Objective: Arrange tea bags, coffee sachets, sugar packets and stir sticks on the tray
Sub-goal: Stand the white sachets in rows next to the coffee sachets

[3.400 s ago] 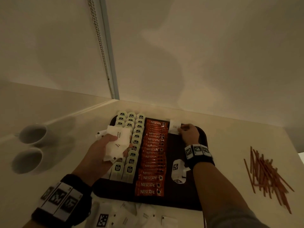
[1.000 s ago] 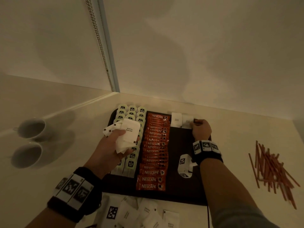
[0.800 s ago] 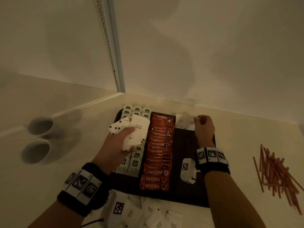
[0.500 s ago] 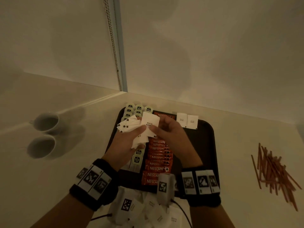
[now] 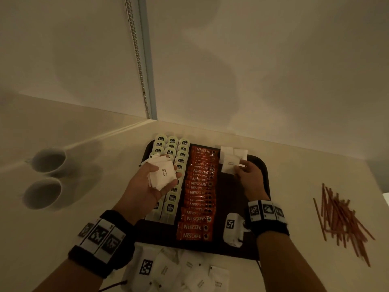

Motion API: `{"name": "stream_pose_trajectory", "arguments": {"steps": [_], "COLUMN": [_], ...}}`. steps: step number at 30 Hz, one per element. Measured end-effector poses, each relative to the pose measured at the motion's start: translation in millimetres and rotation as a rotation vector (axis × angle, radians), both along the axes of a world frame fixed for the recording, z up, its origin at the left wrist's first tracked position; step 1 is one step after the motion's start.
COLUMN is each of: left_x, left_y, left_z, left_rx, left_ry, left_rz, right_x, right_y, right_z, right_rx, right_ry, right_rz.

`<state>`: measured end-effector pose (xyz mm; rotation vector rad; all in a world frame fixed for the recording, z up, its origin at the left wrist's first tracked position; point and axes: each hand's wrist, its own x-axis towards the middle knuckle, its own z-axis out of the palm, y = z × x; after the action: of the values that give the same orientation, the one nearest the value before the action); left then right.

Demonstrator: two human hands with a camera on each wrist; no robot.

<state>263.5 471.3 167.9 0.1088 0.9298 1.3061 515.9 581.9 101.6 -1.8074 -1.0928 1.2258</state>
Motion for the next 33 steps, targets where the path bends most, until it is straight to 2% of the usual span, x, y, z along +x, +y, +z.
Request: {"name": "stream_pose_trajectory", "arguments": {"steps": [4, 8, 23, 28, 30, 33], "left_x": [-1.0, -5.7, -2.0, 2.6, 4.0, 8.1], "left_y": [1.4, 1.2, 6.8, 7.5, 7.7, 8.5], "left_z": [-2.0, -5.2, -8.9, -1.5, -0.2, 2.3], "left_rx": [-0.025, -0.026, -0.119, -0.118, -0.095, -0.064], "left_ry": [0.025, 0.048, 0.129, 0.189, 0.211, 0.231], "left_rz": [0.014, 0.009, 0.063, 0.083, 0.081, 0.088], "right_x": [3.9, -1.2, -13.0, -22.1, -35.9, -64.8], "right_y": [21.5, 31.9, 34.3, 29.6, 19.1, -15.3], "right_z": [-23.6, -33.2, -36.7, -20.4, 4.7, 47.7], "right_rx": [-0.018, -0.028, 0.069, 0.105, 0.182, 0.097], "right_ry": [-0.142, -0.122, -0.324, -0.251, -0.171, 0.062], "right_rz": [-0.061, -0.07, -0.089, -0.103, 0.026, 0.435]}}
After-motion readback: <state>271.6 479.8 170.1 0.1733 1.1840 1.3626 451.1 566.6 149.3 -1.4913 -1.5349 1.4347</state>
